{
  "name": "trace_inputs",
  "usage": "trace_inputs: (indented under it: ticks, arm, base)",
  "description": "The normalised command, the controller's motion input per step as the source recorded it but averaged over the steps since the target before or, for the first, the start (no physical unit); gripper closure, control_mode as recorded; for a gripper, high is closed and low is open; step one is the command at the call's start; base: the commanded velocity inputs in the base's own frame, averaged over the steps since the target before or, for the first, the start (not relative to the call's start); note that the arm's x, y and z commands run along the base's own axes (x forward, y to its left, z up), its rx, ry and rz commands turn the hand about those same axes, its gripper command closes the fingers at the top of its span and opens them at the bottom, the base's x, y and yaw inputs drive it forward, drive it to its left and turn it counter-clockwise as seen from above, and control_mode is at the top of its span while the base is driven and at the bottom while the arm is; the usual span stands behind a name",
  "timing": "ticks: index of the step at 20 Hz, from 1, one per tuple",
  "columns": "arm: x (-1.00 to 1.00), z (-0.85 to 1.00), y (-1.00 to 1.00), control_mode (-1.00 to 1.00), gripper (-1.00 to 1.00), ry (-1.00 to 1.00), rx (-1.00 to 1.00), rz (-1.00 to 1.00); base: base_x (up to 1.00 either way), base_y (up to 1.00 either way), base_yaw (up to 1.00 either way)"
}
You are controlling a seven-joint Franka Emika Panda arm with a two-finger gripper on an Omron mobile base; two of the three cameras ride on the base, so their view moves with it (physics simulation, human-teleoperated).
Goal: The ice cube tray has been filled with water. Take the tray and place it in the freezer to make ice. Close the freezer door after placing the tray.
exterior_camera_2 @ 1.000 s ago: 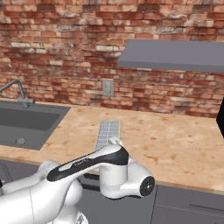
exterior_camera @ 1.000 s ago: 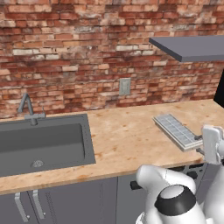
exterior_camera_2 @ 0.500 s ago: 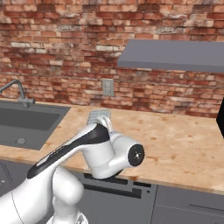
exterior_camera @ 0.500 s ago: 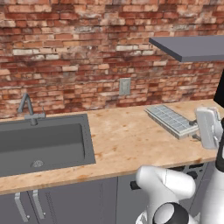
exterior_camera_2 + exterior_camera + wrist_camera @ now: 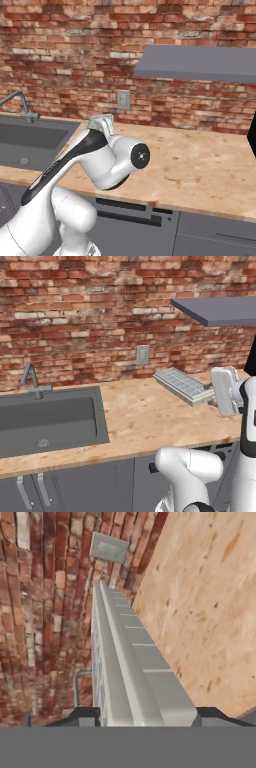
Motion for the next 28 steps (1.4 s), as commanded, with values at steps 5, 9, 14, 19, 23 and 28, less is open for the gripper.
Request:
trace_inputs:
  ticks: [5, 9, 14, 19, 23, 28]
  arm:
    - [0.04, 0.11, 0.33, -1.0, 1.0, -0.07, 0.0, 0.0]
    - [0.01, 0.06, 0.26, -1.0, 1.0, -0.12, 0.0, -0.04]
    - [0.0, 0.17, 0.23, -1.0, 1.0, -0.05, 0.0, -0.04]
    - [0.0, 0.4, 0.05, -1.0, 1.0, 0.08, 0.0, -0.04]
    - [0.0, 0.34, 0.12, -1.0, 1.0, 0.14, 0.0, 0.0]
    - [0.0, 0.16, 0.02, -1.0, 1.0, 0.09, 0.0, 0.0]
  base:
    - [0.0, 0.0, 0.0]
    - [0.0, 0.0, 0.0]
    - [0.0, 0.0, 0.0]
    - [0.0, 0.0, 0.0]
    - [0.0, 0.0, 0.0]
    - [0.0, 0.0, 0.0]
